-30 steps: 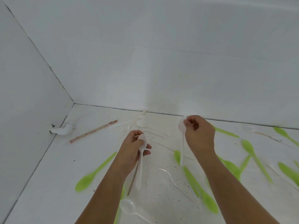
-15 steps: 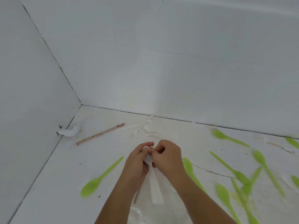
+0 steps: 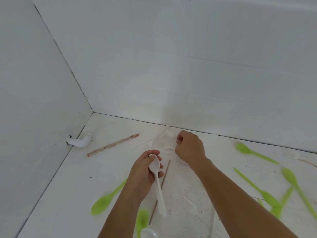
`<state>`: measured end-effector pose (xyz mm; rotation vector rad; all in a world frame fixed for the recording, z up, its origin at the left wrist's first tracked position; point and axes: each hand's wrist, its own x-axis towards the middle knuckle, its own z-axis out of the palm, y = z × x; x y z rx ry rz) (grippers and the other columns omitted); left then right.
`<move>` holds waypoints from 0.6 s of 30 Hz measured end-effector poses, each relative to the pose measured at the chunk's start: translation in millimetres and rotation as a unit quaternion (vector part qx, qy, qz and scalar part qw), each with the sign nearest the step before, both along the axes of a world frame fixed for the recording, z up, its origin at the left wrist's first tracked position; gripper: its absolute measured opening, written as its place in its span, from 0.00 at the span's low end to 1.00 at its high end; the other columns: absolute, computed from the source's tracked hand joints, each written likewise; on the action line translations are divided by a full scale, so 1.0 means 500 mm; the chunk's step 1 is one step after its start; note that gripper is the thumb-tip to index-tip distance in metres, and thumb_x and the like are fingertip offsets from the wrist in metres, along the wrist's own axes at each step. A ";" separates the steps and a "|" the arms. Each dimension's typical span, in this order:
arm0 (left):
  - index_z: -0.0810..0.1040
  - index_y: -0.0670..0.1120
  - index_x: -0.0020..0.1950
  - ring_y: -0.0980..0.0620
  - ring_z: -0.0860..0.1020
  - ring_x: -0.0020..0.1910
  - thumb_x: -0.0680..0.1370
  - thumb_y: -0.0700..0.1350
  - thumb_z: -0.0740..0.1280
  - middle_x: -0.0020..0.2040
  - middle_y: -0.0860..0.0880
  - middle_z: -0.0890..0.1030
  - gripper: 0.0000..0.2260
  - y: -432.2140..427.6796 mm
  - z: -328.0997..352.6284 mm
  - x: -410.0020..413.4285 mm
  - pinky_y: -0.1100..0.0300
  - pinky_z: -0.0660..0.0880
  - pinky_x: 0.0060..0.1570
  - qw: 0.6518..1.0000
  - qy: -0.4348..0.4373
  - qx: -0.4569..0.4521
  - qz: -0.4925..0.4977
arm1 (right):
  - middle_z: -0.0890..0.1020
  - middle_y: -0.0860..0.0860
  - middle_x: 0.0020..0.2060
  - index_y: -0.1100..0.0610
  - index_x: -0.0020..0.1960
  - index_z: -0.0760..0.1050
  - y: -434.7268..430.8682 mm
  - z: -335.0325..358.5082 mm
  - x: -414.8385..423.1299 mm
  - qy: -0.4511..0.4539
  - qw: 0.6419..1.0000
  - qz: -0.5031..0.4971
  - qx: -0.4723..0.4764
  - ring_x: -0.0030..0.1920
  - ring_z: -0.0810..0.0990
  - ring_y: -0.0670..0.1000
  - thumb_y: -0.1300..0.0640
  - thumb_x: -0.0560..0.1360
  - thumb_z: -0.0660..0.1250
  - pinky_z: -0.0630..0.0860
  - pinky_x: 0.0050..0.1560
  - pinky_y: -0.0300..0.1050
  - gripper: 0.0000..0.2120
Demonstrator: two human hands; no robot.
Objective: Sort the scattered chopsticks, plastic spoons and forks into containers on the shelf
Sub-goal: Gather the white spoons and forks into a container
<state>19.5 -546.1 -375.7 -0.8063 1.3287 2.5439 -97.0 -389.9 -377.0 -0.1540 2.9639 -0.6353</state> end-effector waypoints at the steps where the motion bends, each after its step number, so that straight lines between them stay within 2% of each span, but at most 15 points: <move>1: 0.81 0.40 0.57 0.46 0.78 0.40 0.84 0.38 0.60 0.46 0.43 0.80 0.09 0.000 -0.001 -0.002 0.51 0.76 0.38 1.000 -0.004 -0.003 0.001 | 0.81 0.48 0.42 0.53 0.49 0.77 0.006 0.013 0.011 0.021 0.999 -0.012 -0.029 0.44 0.79 0.53 0.60 0.77 0.64 0.77 0.46 0.48 0.04; 4: 0.80 0.40 0.56 0.47 0.78 0.40 0.84 0.36 0.61 0.48 0.42 0.79 0.08 0.006 0.000 -0.005 0.51 0.76 0.39 1.000 -0.014 -0.015 -0.003 | 0.81 0.44 0.35 0.52 0.43 0.78 0.001 0.045 0.086 0.063 0.985 -0.005 -0.163 0.36 0.79 0.46 0.61 0.75 0.70 0.77 0.40 0.43 0.06; 6: 0.79 0.39 0.56 0.45 0.78 0.43 0.83 0.35 0.61 0.49 0.38 0.80 0.08 0.016 0.004 -0.006 0.51 0.76 0.42 1.000 -0.011 0.005 -0.006 | 0.81 0.44 0.33 0.52 0.38 0.79 -0.018 0.046 0.160 0.075 0.974 0.013 -0.215 0.34 0.78 0.47 0.63 0.71 0.72 0.76 0.37 0.41 0.07; 8: 0.79 0.37 0.57 0.45 0.79 0.43 0.82 0.34 0.59 0.47 0.37 0.81 0.10 0.025 0.011 -0.006 0.53 0.77 0.43 0.998 -0.019 0.049 0.016 | 0.79 0.44 0.33 0.53 0.38 0.78 -0.033 0.026 0.220 0.086 0.977 0.025 -0.196 0.34 0.76 0.46 0.63 0.69 0.70 0.75 0.36 0.42 0.06; 11: 0.78 0.38 0.54 0.46 0.78 0.37 0.81 0.36 0.57 0.42 0.40 0.78 0.10 0.031 0.015 -0.005 0.54 0.76 0.39 0.990 -0.050 0.113 0.065 | 0.72 0.44 0.29 0.54 0.34 0.74 -0.038 -0.010 0.259 0.075 0.987 0.002 -0.145 0.31 0.71 0.47 0.65 0.69 0.70 0.70 0.30 0.44 0.09; 14: 0.78 0.39 0.54 0.47 0.78 0.36 0.82 0.38 0.58 0.43 0.41 0.79 0.10 0.039 0.011 0.006 0.54 0.77 0.38 0.993 -0.051 0.085 0.065 | 0.68 0.43 0.27 0.53 0.32 0.75 -0.050 -0.009 0.272 0.087 0.986 0.004 -0.140 0.28 0.68 0.46 0.65 0.67 0.70 0.63 0.27 0.38 0.09; 16: 0.79 0.41 0.54 0.49 0.79 0.37 0.83 0.40 0.60 0.44 0.44 0.79 0.08 0.044 0.003 0.014 0.55 0.78 0.38 0.996 -0.042 0.053 0.054 | 0.67 0.41 0.27 0.53 0.32 0.77 -0.063 0.002 0.279 0.091 0.982 0.024 -0.162 0.29 0.70 0.46 0.63 0.68 0.68 0.66 0.28 0.39 0.08; 18: 0.79 0.43 0.54 0.48 0.79 0.40 0.82 0.38 0.60 0.46 0.45 0.79 0.08 0.043 -0.004 0.018 0.54 0.78 0.41 0.999 -0.027 0.012 0.044 | 0.73 0.44 0.27 0.56 0.34 0.78 -0.070 0.014 0.284 0.040 0.977 0.022 -0.207 0.31 0.74 0.49 0.61 0.70 0.66 0.74 0.32 0.48 0.07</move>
